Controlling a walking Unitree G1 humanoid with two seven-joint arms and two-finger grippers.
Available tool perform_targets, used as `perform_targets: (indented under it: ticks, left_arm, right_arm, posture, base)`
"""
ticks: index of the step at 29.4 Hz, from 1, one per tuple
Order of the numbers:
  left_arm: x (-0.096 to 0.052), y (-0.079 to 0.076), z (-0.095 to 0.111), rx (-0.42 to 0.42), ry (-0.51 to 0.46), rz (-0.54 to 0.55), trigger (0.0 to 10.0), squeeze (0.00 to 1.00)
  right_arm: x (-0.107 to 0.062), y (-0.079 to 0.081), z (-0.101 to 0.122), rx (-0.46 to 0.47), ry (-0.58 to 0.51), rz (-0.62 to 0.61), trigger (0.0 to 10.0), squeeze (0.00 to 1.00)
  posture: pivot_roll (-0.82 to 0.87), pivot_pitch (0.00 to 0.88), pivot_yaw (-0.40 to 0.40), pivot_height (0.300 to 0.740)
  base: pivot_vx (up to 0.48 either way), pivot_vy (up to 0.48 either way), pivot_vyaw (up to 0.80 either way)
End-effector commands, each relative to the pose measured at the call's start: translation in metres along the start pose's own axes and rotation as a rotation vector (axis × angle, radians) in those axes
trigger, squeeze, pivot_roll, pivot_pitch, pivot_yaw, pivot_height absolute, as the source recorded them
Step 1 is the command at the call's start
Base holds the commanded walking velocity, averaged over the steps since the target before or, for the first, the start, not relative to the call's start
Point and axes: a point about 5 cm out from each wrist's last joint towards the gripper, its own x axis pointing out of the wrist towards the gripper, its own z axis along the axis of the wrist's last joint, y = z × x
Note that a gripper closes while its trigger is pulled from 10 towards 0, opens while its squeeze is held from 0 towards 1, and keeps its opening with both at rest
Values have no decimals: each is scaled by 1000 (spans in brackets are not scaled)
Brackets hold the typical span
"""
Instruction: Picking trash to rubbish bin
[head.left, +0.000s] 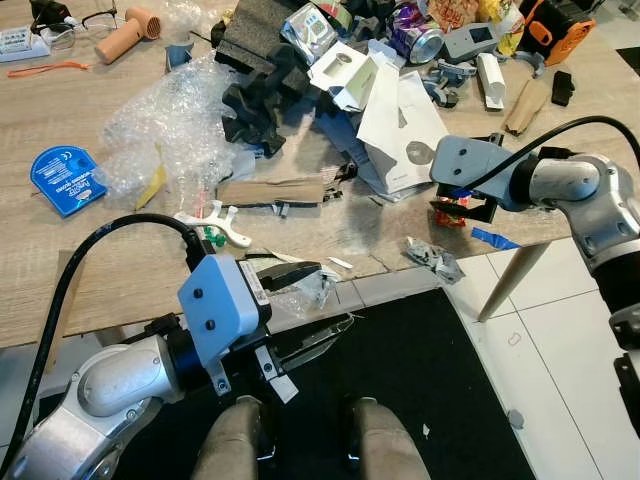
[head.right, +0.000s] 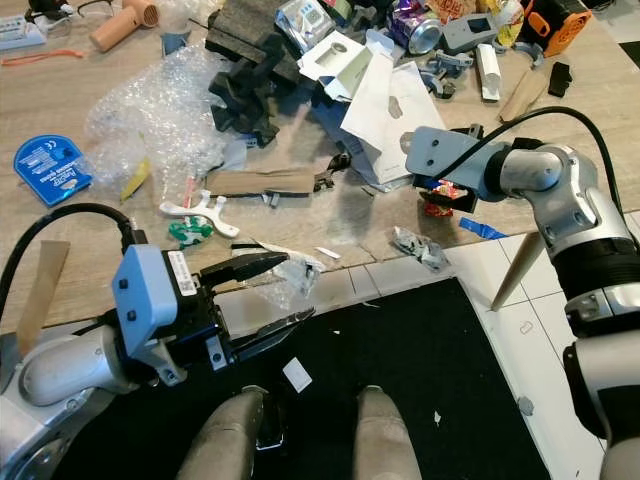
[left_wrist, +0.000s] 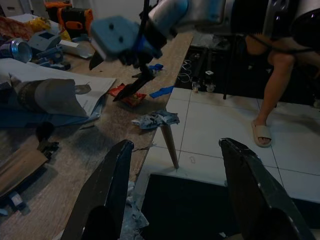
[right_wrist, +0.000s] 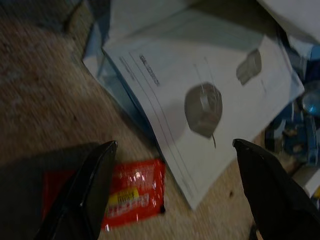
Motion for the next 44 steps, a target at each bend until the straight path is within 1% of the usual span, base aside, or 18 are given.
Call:
perform_targets:
  ticks: [1,4,6,8,9,10,11,13,17,25,30,31,32,36,37,38,39,44]
  left_arm:
    - [0,-4,0,-2,-7,-8,10000,0]
    - [0,-4,1,-2,-6,-7,10000,0]
    - [-2,-4,1,-2,-1,-6,10000,0]
    - [-3,-5,2,-3,0,-6,10000,0]
    - [-3,-5,2,-3,0,-6,10000,0]
    - [-4,-5,2,-5,2,-6,10000,0]
    - [-4,-5,2,-5,2,-6,10000,0]
    - [-4,-6,3,-8,5,-10,10000,0]
    - [-5,-7,4,-11,7,-15,10000,0]
    - [-5,-9,5,-15,9,-21,10000,0]
    - [-6,-10,6,-16,15,-24,10000,0]
    - [-6,-10,6,-16,15,-24,10000,0]
    - [-6,-11,6,-13,21,-27,10000,0]
    - [-6,-11,5,-10,25,-29,10000,0]
    - [-6,-11,5,-8,27,-31,10000,0]
    - [-6,-11,5,-8,27,-31,10000,0]
    - [-6,-11,5,-5,30,-33,10000,0]
    - [-6,-11,5,1,35,-37,10000,0]
  right_arm:
    - [8,13,-4,-38,17,20,10000,0]
    - [11,17,-6,-45,21,19,10000,0]
    - [16,24,-10,-69,38,4,10000,0]
    - [18,26,-11,-87,45,-6,10000,0]
    - [18,26,-11,-87,45,-6,10000,0]
    - [21,27,-12,-122,60,-30,10000,0]
    - [21,27,-12,-122,60,-30,10000,0]
    - [24,25,-12,-178,70,-81,10000,0]
    - [26,22,-10,-232,63,-149,10000,0]
    - [32,24,-8,-273,44,-242,10000,0]
    - [38,34,-5,-298,-8,-322,10000,0]
    - [38,34,-5,-298,-8,-322,10000,0]
    - [40,37,-3,-309,-28,-355,10000,0]
    - [42,37,-2,-318,-33,-385,10000,0]
    - [42,38,-2,-319,-33,-390,5725,0]
    - [42,38,-2,-319,-33,-390,5725,0]
    - [43,38,-2,-318,-34,-392,0,0]
    - [45,40,-2,-329,-32,-397,0,0]
  posture:
    - [-93,250,-32,740]
    - [-88,253,-32,740]
    - [-82,260,-29,740]
    - [-79,264,-27,740]
    - [-79,264,-27,740]
    - [-77,267,-25,740]
    - [-77,267,-25,740]
    - [-73,276,-20,740]
    - [-70,283,-16,740]
    - [-63,291,-13,740]
    - [-55,294,-13,740]
    - [-55,294,-13,740]
    - [-52,294,-14,740]
    - [-49,293,-15,740]
    - [-50,293,-15,740]
    - [-50,293,-15,740]
    - [-47,291,-14,740]
    - [-45,286,-13,740]
  base:
    - [0,0,0]
    - [0,0,0]
    - [0,0,0]
    - [0,0,0]
    - [0,0,0]
    - [0,0,0]
    - [0,0,0]
    - [0,0,0]
    - [0,0,0]
    - [0,0,0]
    - [0,0,0]
    - [0,0,0]
    - [0,0,0]
    - [0,0,0]
    - [0,0,0]
    - [0,0,0]
    - [0,0,0]
    - [0,0,0]
